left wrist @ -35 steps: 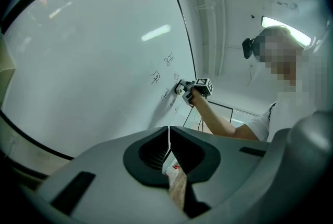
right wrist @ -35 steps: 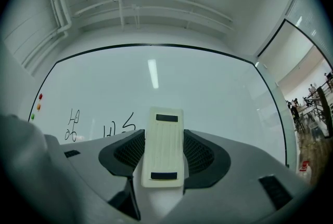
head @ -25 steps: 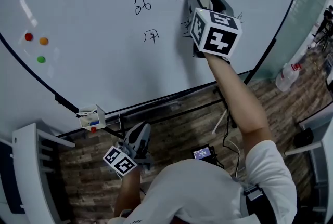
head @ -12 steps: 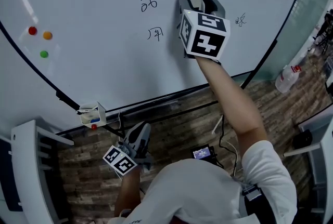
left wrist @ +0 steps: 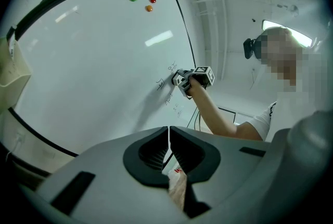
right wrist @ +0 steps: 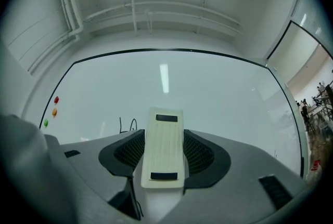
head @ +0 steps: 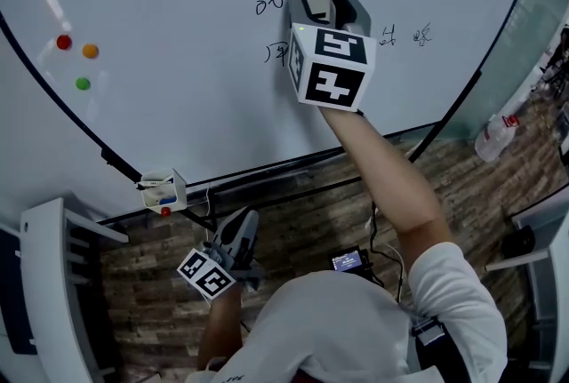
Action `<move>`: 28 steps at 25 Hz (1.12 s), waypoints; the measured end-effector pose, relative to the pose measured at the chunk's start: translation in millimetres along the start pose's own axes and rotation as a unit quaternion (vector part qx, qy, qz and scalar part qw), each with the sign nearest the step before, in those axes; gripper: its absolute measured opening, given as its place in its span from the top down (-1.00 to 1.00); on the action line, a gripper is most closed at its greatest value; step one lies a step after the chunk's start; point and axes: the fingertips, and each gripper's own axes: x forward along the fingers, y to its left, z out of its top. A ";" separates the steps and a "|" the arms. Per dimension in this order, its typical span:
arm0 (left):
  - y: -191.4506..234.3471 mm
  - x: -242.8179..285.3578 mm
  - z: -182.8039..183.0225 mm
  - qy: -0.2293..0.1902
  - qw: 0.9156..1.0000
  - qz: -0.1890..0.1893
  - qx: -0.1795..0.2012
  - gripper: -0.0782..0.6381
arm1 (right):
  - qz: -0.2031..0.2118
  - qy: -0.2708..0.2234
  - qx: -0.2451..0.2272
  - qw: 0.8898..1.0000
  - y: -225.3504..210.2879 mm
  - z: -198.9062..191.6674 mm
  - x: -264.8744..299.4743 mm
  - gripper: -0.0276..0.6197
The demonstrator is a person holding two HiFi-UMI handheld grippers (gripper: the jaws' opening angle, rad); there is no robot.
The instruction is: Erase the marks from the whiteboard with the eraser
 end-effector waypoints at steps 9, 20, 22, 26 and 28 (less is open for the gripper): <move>0.8 -8.4 4.9 -0.012 1.000 0.006 0.005 0.76 | 0.054 0.001 -0.006 0.999 71.3 2.1 -4.1 0.16; 3.2 -16.7 4.1 -0.018 1.000 0.023 0.005 0.76 | 0.065 -0.018 -0.011 0.998 95.5 2.0 -5.3 0.16; 1.9 -16.3 3.1 -0.017 1.000 0.025 0.005 0.76 | 0.088 -0.018 -0.015 0.996 108.5 0.5 -7.1 0.16; -0.6 -14.6 2.3 -0.015 0.999 0.031 0.006 0.76 | 0.187 -0.011 0.001 0.982 149.0 -3.7 -17.4 0.16; -2.1 -15.9 2.9 -0.015 0.999 0.035 0.008 0.76 | 0.219 -0.016 0.010 0.975 161.6 -3.8 -28.9 0.16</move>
